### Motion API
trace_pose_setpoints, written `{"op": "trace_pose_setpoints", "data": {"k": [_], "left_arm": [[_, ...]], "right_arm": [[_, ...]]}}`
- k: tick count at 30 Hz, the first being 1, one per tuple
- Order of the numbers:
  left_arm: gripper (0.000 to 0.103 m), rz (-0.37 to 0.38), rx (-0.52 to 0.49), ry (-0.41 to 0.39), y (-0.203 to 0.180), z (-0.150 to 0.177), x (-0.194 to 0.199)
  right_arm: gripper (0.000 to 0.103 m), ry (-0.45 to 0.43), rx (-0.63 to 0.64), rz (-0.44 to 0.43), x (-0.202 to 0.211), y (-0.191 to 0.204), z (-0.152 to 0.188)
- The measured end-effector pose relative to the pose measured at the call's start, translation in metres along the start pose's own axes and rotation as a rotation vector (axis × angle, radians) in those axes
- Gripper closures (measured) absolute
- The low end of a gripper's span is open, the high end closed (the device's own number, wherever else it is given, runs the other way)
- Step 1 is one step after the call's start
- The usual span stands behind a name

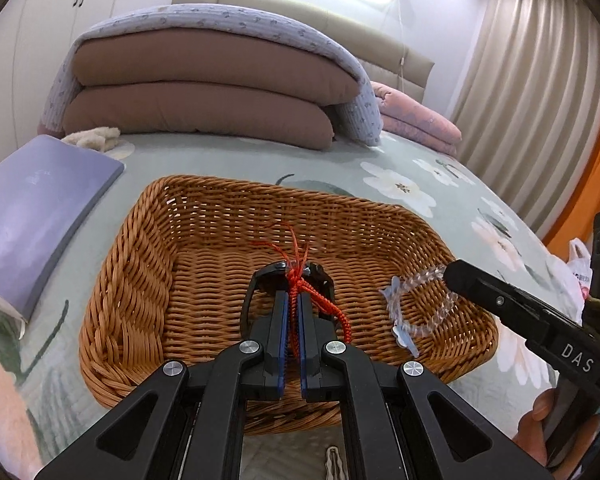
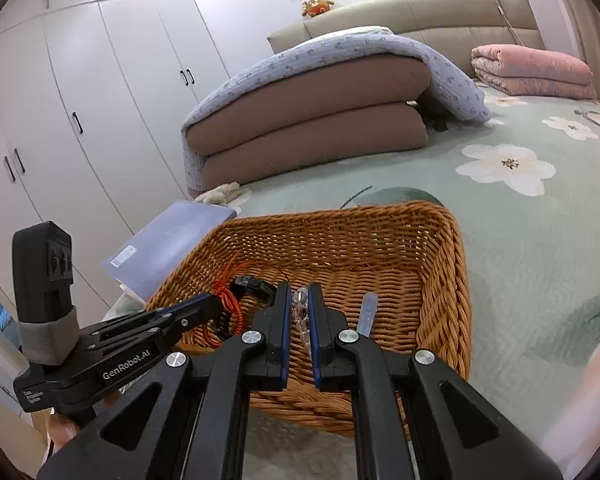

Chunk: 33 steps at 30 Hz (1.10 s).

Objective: Organize jewelry
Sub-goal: 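Carry the red charm and bead bracelet into the basket and release both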

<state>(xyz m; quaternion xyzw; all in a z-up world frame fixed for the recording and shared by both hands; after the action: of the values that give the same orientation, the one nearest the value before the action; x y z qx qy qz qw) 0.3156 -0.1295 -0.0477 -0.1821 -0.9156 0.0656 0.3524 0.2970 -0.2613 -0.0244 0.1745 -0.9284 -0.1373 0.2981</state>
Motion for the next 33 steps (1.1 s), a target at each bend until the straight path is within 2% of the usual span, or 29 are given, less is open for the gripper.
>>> {"op": "trace_pose_setpoints", "data": {"k": [7,8,9,11,13,19,24,28,33], "left_arm": [[0.098,0.008,0.007,-0.002,0.003,-0.001,-0.003],[0.098,0.02,0.014,0.002,0.003,-0.001,-0.003],[0.095,0.033,0.022,0.004,0.003,-0.001,-0.003],[0.082,0.043,0.037,0.002,0.005,-0.002,-0.001],[0.06,0.04,0.048,-0.018,0.008,-0.004,0.003],[0.059,0.039,0.05,-0.077,0.008,-0.011,0.018],[0.059,0.029,0.042,-0.113,0.007,-0.011,0.034],[0.059,0.046,0.04,-0.156,0.002,-0.009,0.066],[0.059,0.07,0.019,-0.183,-0.012,0.014,0.119]], "right_arm": [[0.09,0.014,0.0,-0.016,-0.005,0.001,0.003],[0.083,0.013,-0.002,-0.016,-0.004,0.001,0.002],[0.073,0.009,-0.006,-0.018,-0.003,0.0,0.002],[0.071,-0.004,-0.017,-0.015,0.0,-0.003,0.0],[0.071,-0.011,-0.022,-0.022,0.003,-0.005,0.0],[0.071,-0.035,-0.009,-0.023,0.013,-0.002,-0.001],[0.071,-0.11,0.038,0.012,0.042,0.007,-0.004],[0.071,-0.153,0.08,0.058,0.081,0.021,-0.002],[0.071,-0.115,0.141,0.091,0.12,0.043,0.032]]}}
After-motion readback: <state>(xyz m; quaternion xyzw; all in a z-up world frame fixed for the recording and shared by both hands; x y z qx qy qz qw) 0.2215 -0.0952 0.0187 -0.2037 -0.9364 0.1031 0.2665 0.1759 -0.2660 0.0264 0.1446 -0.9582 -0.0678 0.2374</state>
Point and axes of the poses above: each gripper's, at about its wrist camera, not at the fingertips, and x roughly against the way its jaws point, y to its left, z to its underside, the point moved 9 cm from there along -x, roughly the way its jaws point, and after that the axes turned 1 degree about -z, right-handed, at the moved point
